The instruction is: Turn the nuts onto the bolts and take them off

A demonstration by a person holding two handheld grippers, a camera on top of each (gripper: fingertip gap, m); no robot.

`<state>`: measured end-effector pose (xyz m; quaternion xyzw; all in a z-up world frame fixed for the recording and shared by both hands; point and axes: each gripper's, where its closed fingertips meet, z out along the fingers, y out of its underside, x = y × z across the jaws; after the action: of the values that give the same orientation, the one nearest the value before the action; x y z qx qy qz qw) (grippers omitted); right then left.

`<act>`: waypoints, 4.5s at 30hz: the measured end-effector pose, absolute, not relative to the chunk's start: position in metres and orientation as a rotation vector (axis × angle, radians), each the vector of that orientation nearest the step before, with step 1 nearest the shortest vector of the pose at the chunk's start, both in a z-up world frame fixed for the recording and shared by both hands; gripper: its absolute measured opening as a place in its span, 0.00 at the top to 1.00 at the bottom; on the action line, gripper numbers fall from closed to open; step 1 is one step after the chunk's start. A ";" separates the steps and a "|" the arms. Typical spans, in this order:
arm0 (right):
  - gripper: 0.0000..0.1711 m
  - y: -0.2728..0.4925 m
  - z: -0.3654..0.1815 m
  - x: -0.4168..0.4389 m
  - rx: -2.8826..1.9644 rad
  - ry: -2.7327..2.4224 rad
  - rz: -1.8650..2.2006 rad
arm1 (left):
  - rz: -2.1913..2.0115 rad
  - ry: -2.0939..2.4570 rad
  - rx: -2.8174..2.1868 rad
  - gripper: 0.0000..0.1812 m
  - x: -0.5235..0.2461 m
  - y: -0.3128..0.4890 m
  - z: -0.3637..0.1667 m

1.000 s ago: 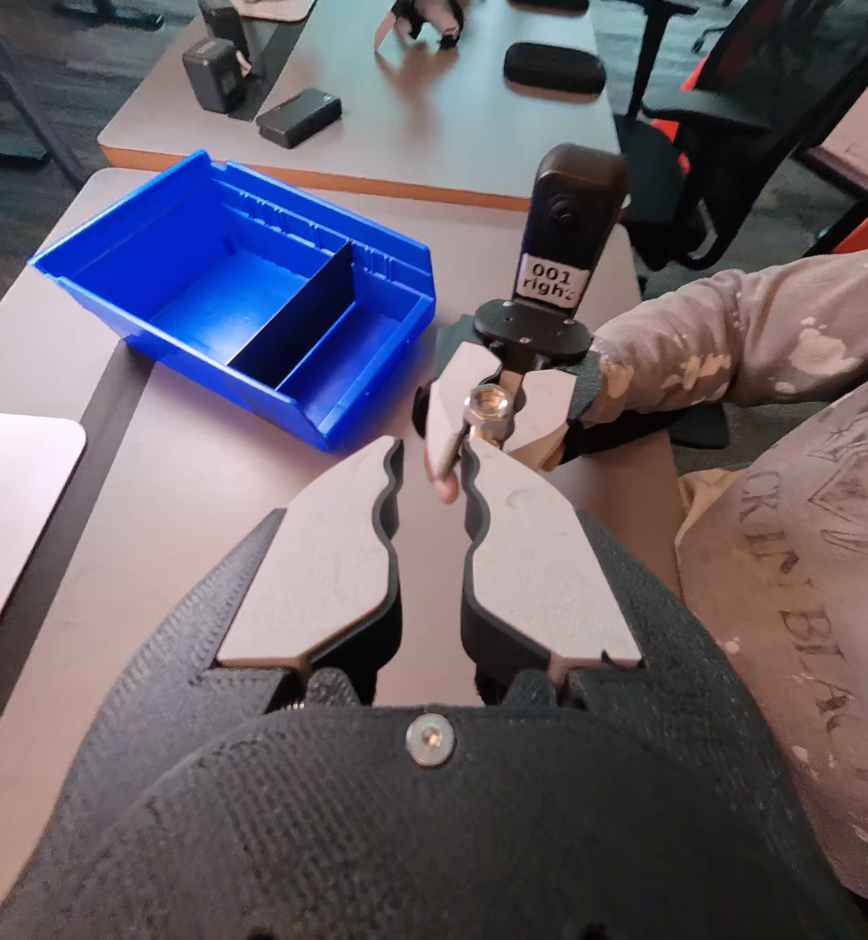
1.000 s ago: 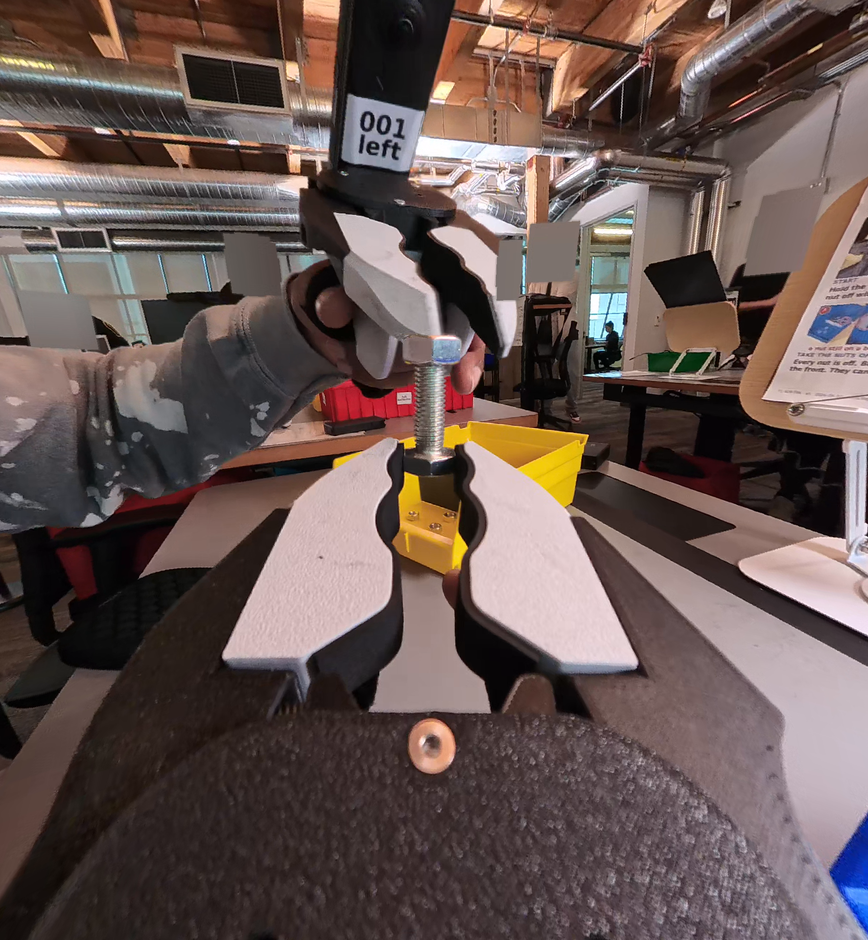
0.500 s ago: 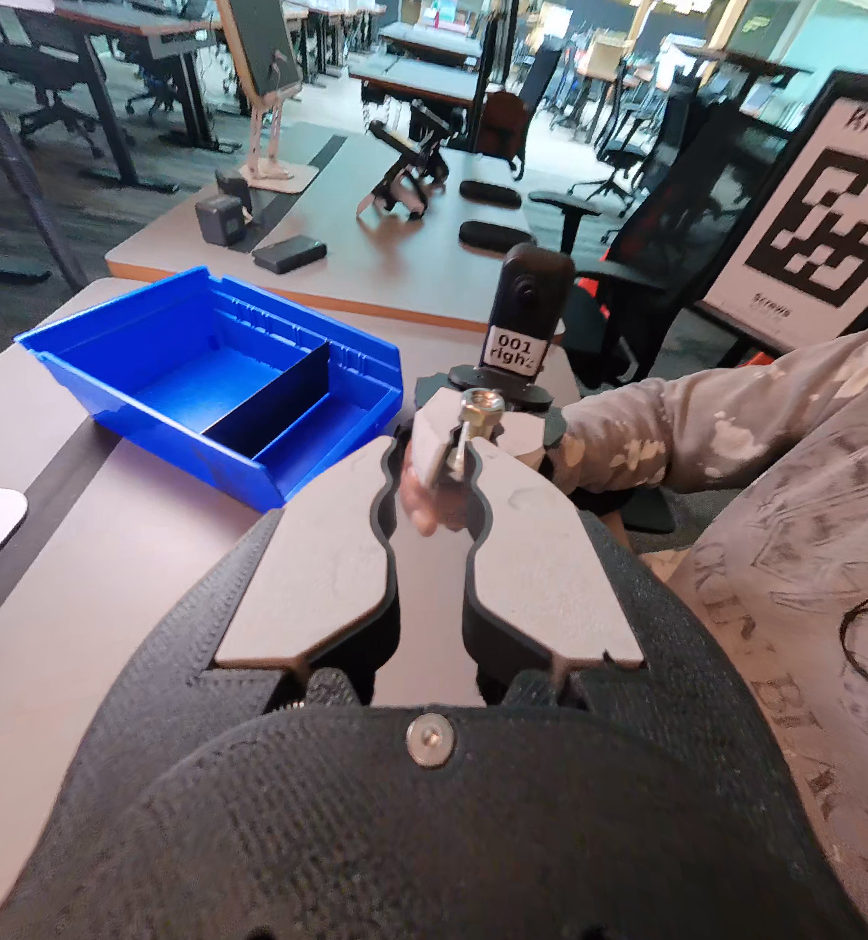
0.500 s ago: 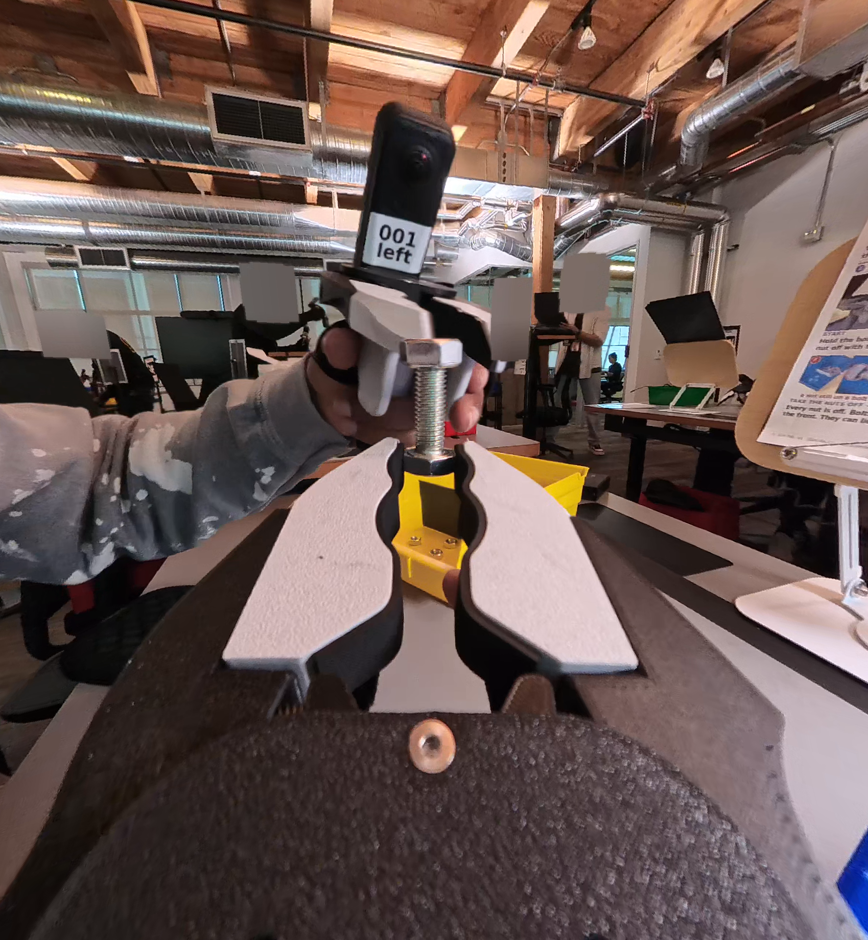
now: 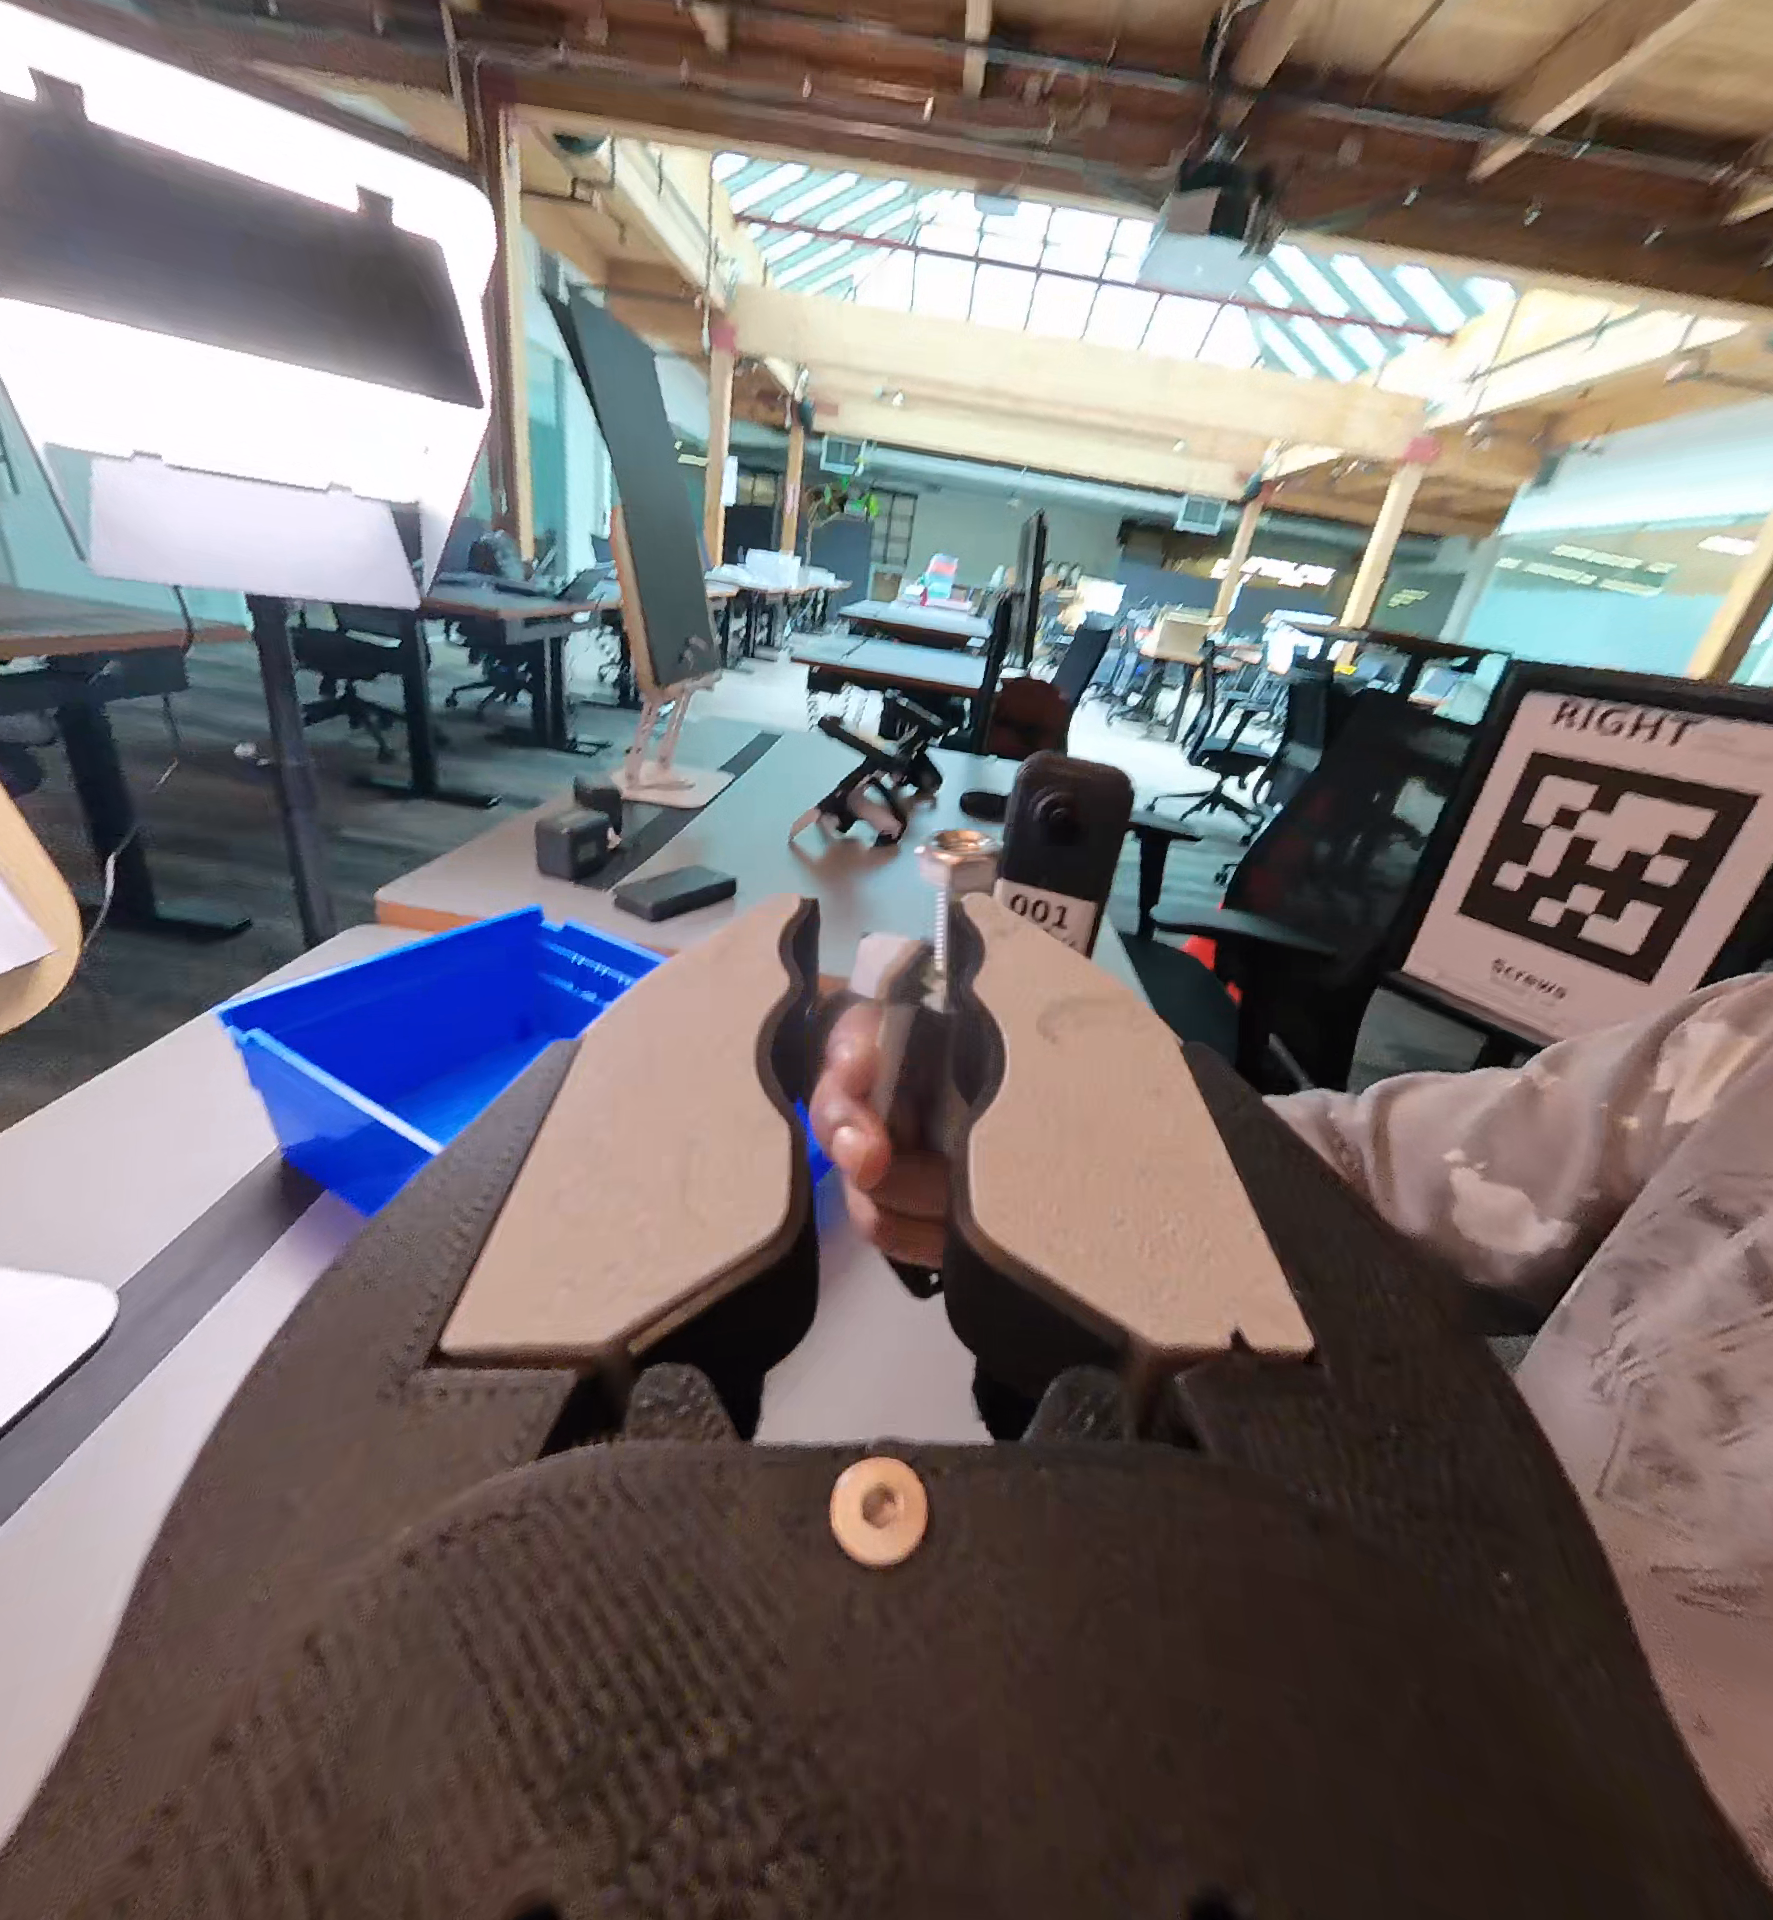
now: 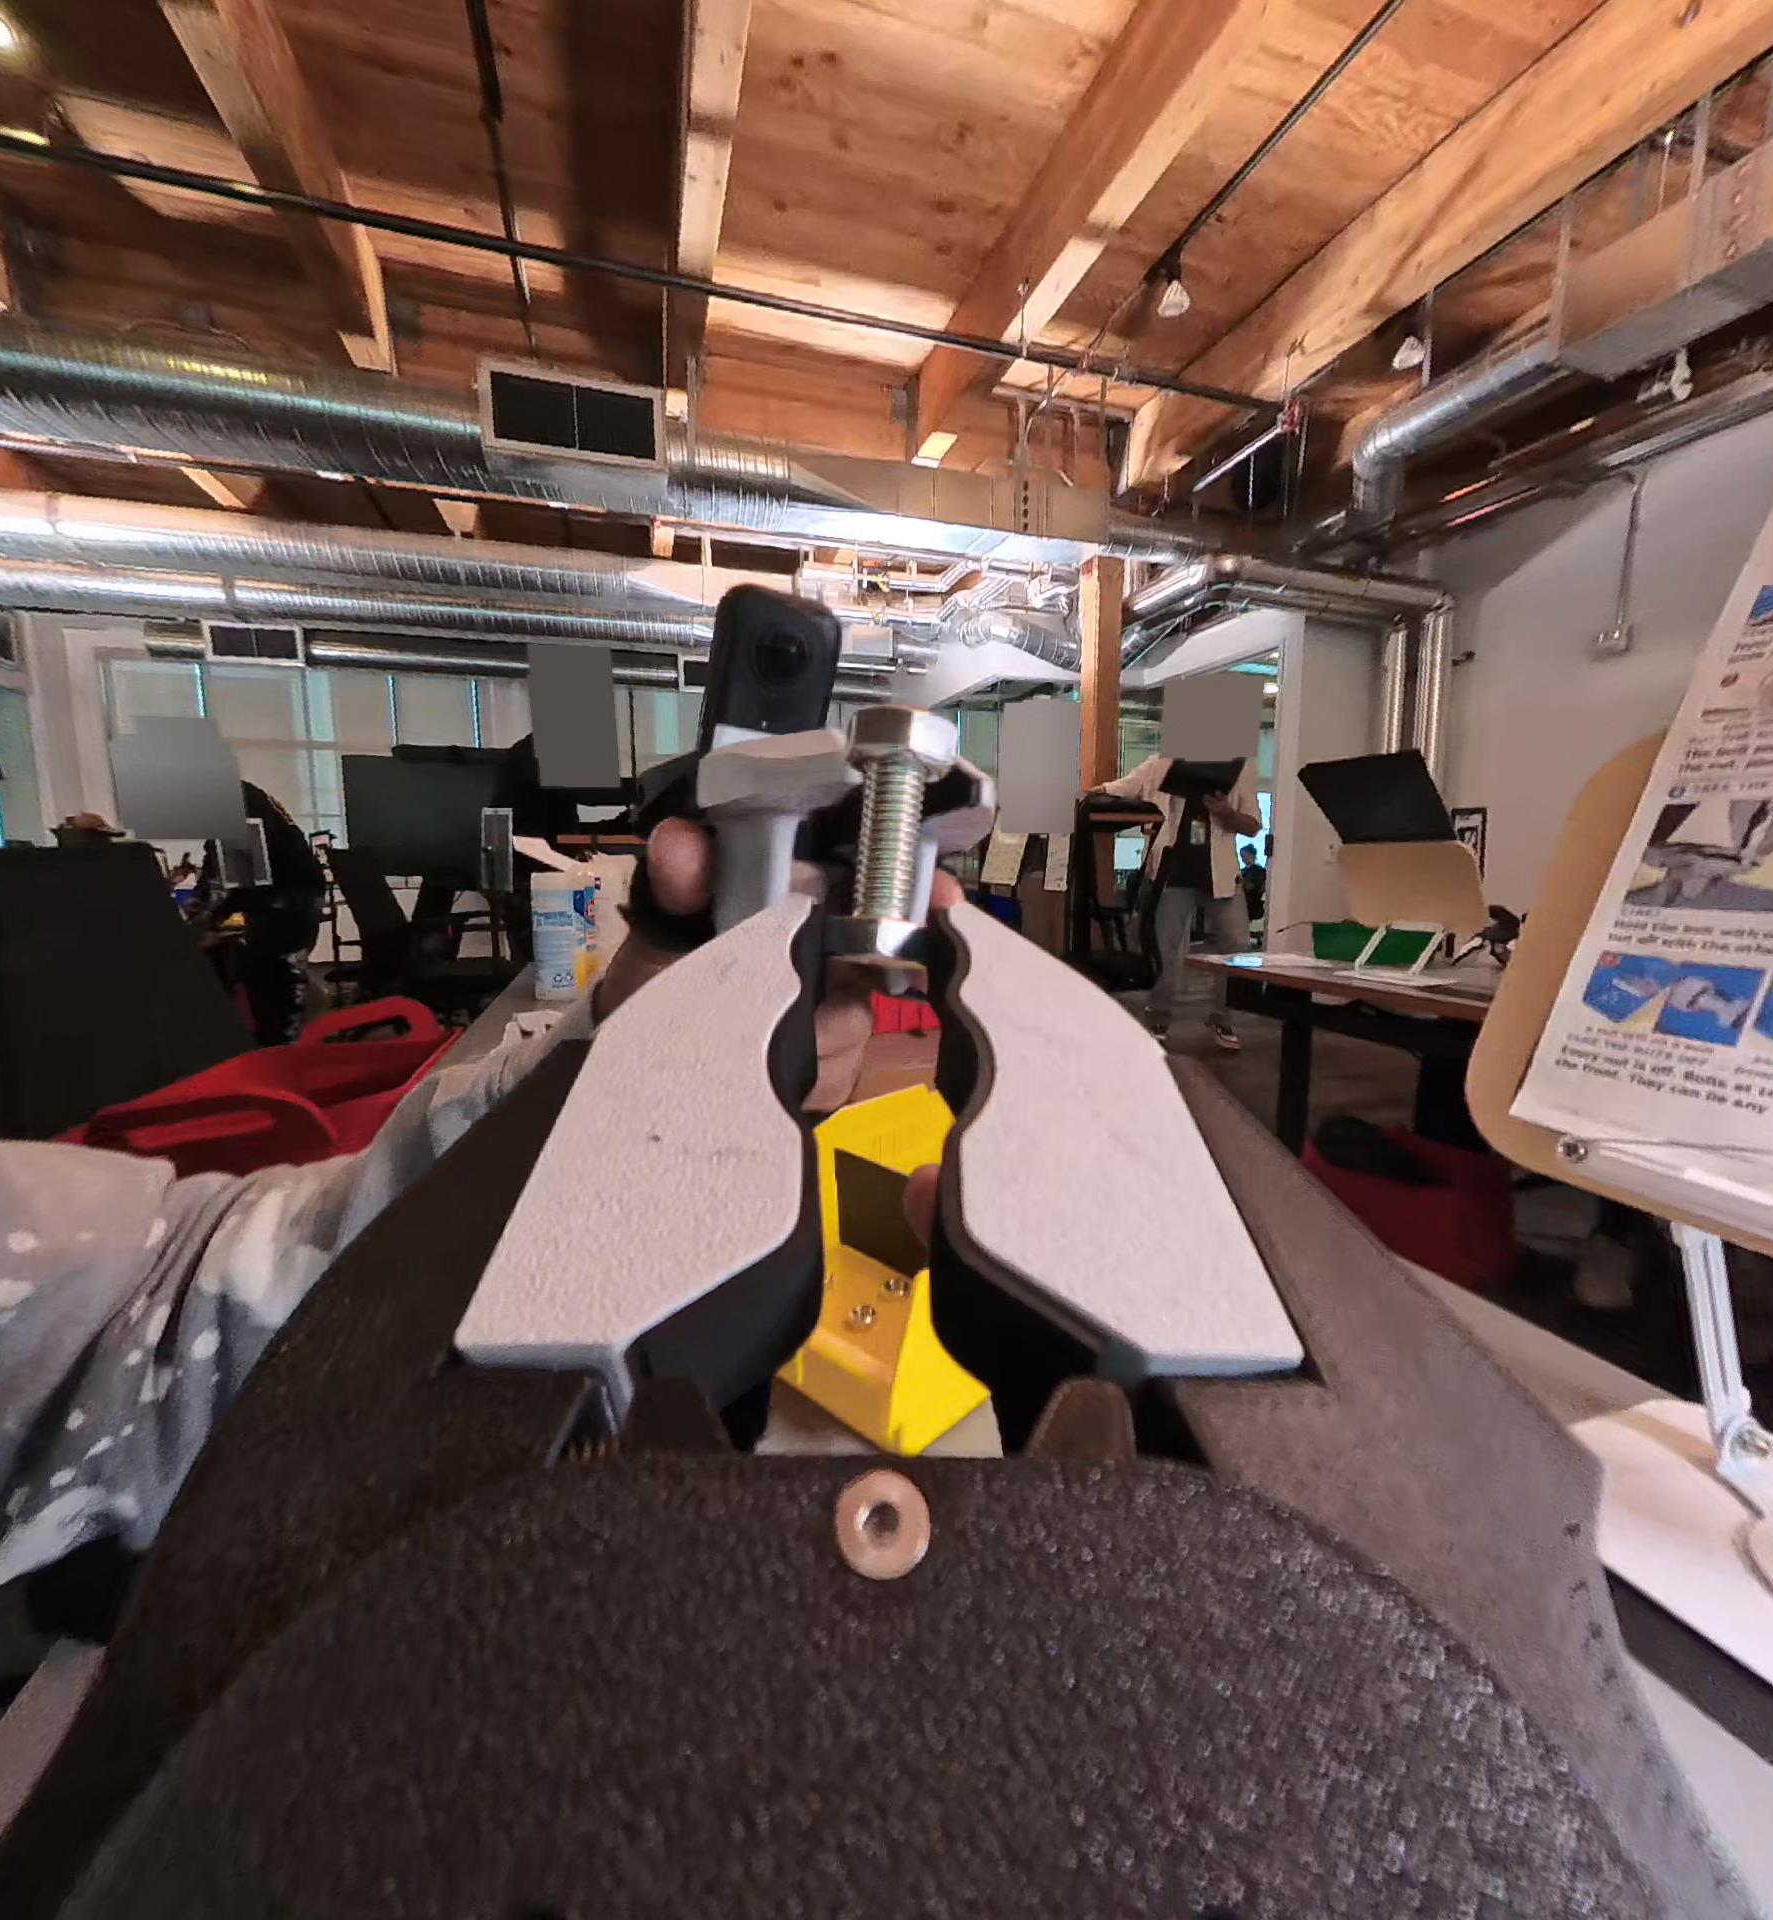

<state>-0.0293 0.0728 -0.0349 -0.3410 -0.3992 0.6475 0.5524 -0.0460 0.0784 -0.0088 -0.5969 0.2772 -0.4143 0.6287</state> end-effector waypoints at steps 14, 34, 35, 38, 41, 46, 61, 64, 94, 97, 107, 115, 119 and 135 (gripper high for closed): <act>0.89 0.060 -0.024 -0.038 -0.715 -0.891 1.740 | -0.967 0.592 -1.315 0.92 -0.044 0.081 -0.009; 0.89 0.055 -0.007 -0.015 -0.605 -0.766 1.936 | -0.970 0.626 -1.253 0.86 -0.025 0.066 0.001; 0.89 0.055 -0.011 -0.018 -0.619 -0.760 1.941 | -0.984 0.631 -1.249 0.85 -0.020 0.063 0.002; 0.89 0.049 -0.018 -0.027 -0.638 -0.766 1.963 | -0.989 0.635 -1.267 0.84 -0.015 0.064 0.001; 0.89 0.050 -0.015 -0.022 -0.616 -0.726 2.033 | -0.914 0.558 -1.320 0.93 -0.031 0.078 -0.004; 0.89 0.047 -0.008 -0.015 -0.579 -0.738 2.033 | -0.968 0.564 -1.281 0.87 -0.036 0.073 0.001; 0.89 0.045 -0.009 -0.014 -0.584 -0.772 2.008 | -0.993 0.622 -1.274 0.81 -0.019 0.061 0.003; 0.89 0.044 -0.012 -0.018 -0.602 -0.780 2.006 | -0.980 0.647 -1.308 0.80 -0.012 0.062 -0.003; 0.89 0.042 -0.011 -0.013 -0.590 -0.829 1.976 | -0.829 0.558 -1.428 0.91 -0.034 0.088 -0.023; 0.89 0.042 -0.009 -0.013 -0.590 -0.827 1.973 | -0.932 0.581 -1.356 0.87 -0.030 0.076 -0.010; 0.89 0.041 -0.014 -0.016 -0.609 -0.851 1.962 | -0.812 0.591 -1.418 0.88 -0.034 0.081 -0.018; 0.89 0.062 -0.015 -0.018 -0.712 -0.810 1.895 | -0.823 0.523 -1.394 0.90 -0.052 0.080 -0.009; 0.89 0.128 -0.026 -0.017 -1.005 -0.796 1.485 | -0.662 0.441 -1.423 0.98 -0.083 0.091 -0.009; 0.89 0.431 -0.265 0.036 -2.283 -0.913 0.230 | -0.274 0.222 -1.420 1.00 -0.182 0.086 0.006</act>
<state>0.0363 0.4313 -0.2655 -0.8728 -0.3490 0.0878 0.3295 -0.1825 0.0856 0.0061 -0.6484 0.1012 -0.1253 0.7441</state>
